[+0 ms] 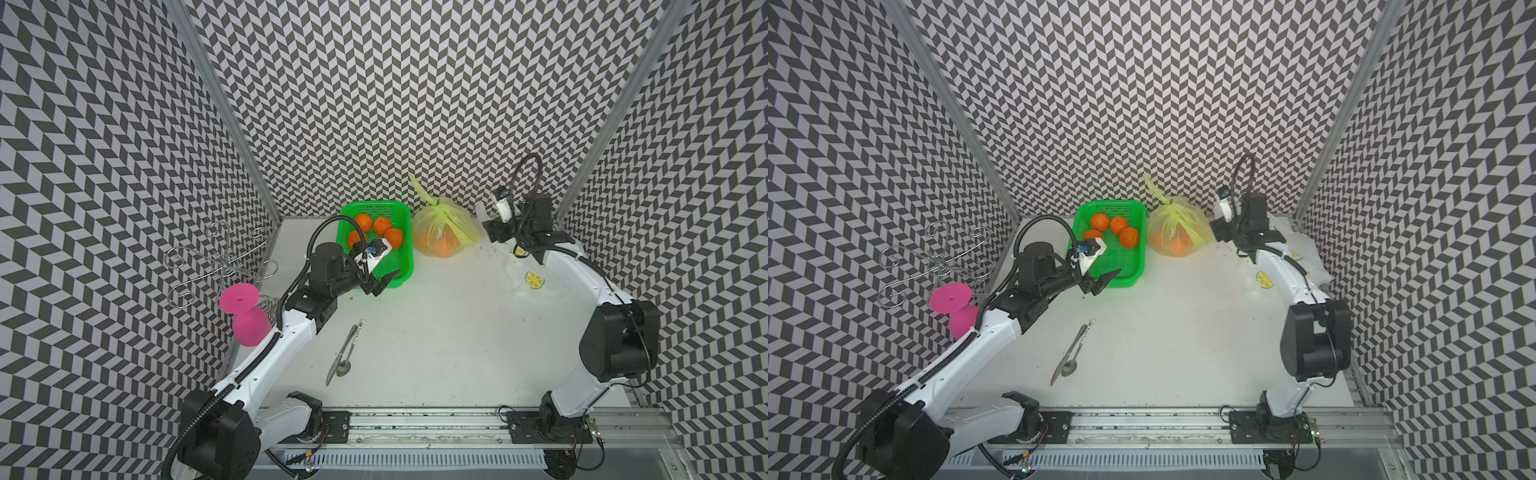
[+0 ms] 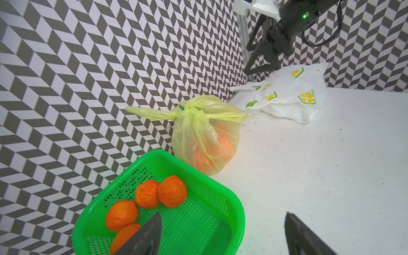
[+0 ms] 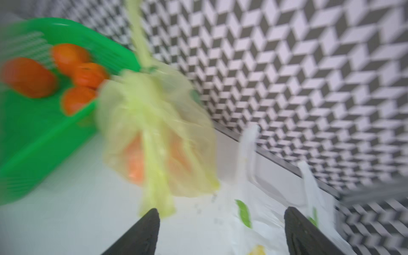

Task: Place the oranges into plastic bags & tie knots
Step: Move the plastic bag to the center of the board.

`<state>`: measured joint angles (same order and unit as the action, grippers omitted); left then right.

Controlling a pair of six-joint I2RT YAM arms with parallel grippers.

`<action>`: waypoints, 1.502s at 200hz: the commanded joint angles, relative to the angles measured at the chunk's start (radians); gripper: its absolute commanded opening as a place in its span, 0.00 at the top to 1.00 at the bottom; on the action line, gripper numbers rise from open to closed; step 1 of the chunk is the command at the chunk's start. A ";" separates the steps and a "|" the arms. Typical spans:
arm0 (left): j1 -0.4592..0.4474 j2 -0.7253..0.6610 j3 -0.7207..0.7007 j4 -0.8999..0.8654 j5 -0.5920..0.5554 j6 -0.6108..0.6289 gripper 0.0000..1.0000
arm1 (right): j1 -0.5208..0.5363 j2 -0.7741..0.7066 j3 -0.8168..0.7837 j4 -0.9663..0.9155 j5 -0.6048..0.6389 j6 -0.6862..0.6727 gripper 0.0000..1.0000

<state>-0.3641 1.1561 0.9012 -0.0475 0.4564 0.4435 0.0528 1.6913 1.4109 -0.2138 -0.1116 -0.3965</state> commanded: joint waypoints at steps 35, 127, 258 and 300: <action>-0.016 -0.004 -0.005 -0.011 0.039 0.011 0.10 | -0.047 0.229 0.089 -0.032 0.112 -0.043 0.08; -0.016 -0.030 -0.024 -0.025 0.053 0.035 0.11 | -0.053 0.393 0.131 -0.012 0.287 -0.178 0.53; -0.012 -0.041 -0.041 0.044 -0.036 -0.064 0.12 | -0.094 -0.546 -0.499 -0.010 -0.067 -0.485 1.00; -0.010 -0.007 -0.033 0.058 -0.091 -0.103 0.12 | -0.018 -0.777 -0.491 -0.162 -0.457 -0.466 1.00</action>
<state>-0.3737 1.1332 0.8623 -0.0250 0.4152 0.3801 -0.0238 0.9962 0.9020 -0.2878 -0.2848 -0.8478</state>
